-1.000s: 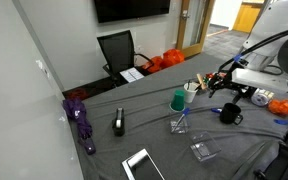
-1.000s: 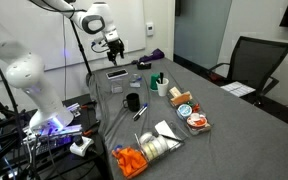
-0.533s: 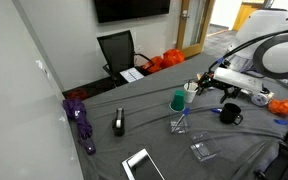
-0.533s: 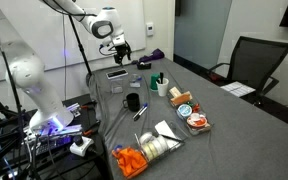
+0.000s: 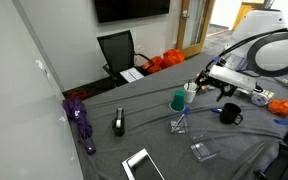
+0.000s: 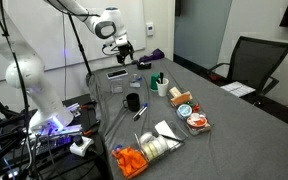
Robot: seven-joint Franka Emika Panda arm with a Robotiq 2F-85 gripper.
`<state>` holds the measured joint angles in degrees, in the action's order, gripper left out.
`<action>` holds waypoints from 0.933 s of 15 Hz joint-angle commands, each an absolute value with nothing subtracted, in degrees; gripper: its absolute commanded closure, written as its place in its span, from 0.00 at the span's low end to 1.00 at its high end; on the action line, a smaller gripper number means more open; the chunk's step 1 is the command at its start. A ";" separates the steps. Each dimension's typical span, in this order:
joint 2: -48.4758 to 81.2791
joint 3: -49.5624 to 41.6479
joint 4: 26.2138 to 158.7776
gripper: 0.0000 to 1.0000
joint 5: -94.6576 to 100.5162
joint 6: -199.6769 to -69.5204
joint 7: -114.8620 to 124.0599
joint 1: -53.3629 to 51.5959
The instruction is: Pick up the blue marker from the clear container and put it in the stacked white paper cup
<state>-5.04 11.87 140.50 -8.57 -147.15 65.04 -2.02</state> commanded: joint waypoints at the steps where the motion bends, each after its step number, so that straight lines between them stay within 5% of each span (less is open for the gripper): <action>1: -5.09 10.47 140.46 0.00 -8.45 -147.02 65.02 -3.36; 14: 15.73 4.95 127.29 0.00 13.00 -150.50 98.70 -8.72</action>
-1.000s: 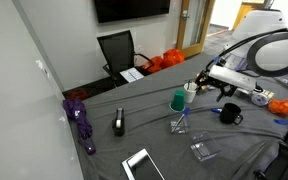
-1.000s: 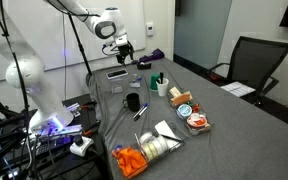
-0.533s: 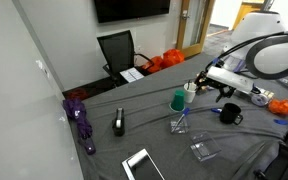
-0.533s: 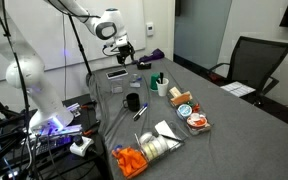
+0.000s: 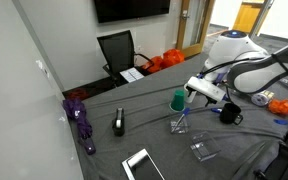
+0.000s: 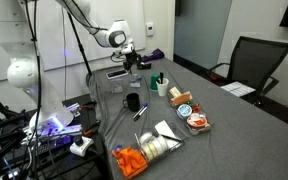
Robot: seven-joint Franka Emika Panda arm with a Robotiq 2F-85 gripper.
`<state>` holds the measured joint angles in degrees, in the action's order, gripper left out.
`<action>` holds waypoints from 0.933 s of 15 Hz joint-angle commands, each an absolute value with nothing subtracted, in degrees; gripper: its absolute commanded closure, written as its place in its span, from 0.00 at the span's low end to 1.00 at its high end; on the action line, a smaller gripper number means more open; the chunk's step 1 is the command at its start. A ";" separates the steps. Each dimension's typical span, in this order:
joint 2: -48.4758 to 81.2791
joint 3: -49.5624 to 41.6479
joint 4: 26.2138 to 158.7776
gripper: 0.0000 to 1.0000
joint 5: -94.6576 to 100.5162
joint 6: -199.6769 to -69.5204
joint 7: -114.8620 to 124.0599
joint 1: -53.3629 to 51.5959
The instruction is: Pick up the blue marker from the clear container and put it in the stacked white paper cup
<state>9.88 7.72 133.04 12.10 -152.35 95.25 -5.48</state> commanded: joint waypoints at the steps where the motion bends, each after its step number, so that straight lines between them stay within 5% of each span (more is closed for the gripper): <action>1: 17.20 4.36 126.04 0.00 12.14 -150.55 98.88 -9.52; 14: 26.86 -1.24 116.57 0.00 9.91 -147.42 99.14 -16.16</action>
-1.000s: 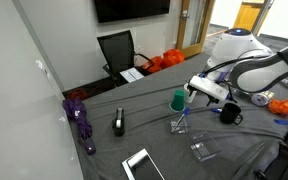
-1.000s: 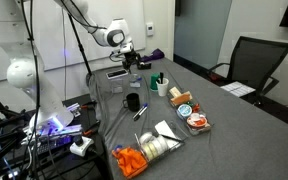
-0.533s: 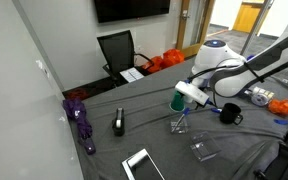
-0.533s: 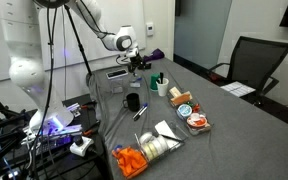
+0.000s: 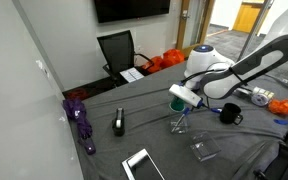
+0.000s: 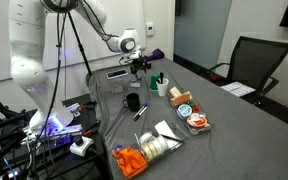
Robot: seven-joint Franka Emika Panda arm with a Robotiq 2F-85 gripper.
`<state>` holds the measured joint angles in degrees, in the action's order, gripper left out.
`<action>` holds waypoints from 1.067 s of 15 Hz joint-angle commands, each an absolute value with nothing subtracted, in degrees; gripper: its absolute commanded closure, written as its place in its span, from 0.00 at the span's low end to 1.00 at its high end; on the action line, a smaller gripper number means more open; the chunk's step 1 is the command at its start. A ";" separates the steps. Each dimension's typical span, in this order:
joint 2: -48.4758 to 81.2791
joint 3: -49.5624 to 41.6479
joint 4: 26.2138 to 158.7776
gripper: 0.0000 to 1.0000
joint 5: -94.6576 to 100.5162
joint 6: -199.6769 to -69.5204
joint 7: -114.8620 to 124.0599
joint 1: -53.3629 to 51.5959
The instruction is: Pick up the blue marker from the clear container and put it in the stacked white paper cup
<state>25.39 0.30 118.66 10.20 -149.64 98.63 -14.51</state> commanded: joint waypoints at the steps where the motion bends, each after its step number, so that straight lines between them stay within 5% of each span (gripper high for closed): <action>1: 27.13 -1.50 116.46 0.00 10.05 -147.42 99.08 -16.38; 11: 28.77 -2.93 116.56 0.00 10.91 -146.66 99.12 -17.78; 12: 28.85 -2.96 116.57 0.25 10.79 -146.66 98.98 -17.78; 16: 29.19 -3.57 116.66 0.49 11.20 -147.04 99.33 -18.18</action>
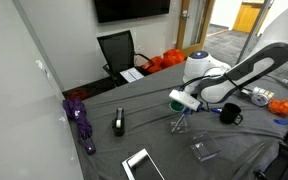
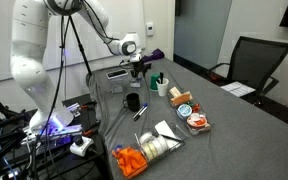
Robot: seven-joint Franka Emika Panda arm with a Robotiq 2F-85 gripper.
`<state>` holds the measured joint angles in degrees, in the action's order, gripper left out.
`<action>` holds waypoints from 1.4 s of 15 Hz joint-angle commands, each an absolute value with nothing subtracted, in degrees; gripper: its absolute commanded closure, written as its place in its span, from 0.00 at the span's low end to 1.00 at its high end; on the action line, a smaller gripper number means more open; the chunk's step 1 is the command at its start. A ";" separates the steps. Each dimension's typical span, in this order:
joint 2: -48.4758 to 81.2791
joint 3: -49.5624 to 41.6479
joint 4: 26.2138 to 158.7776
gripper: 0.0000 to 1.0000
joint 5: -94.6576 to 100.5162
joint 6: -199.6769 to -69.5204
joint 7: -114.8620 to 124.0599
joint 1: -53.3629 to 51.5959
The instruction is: Pick up the blue marker from the clear container and put it in the stacked white paper cup
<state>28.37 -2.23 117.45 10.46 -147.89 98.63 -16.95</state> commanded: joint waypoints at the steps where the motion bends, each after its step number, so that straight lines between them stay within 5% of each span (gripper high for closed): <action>1: 29.37 -3.82 116.60 0.57 11.46 -147.08 99.51 -18.36; 8: 30.63 -6.48 116.72 1.00 15.26 -148.75 101.28 -20.30; 21: 25.25 -6.19 120.18 0.96 19.57 -148.91 101.81 -21.53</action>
<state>28.52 -6.26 117.61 18.38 -148.17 101.93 -21.18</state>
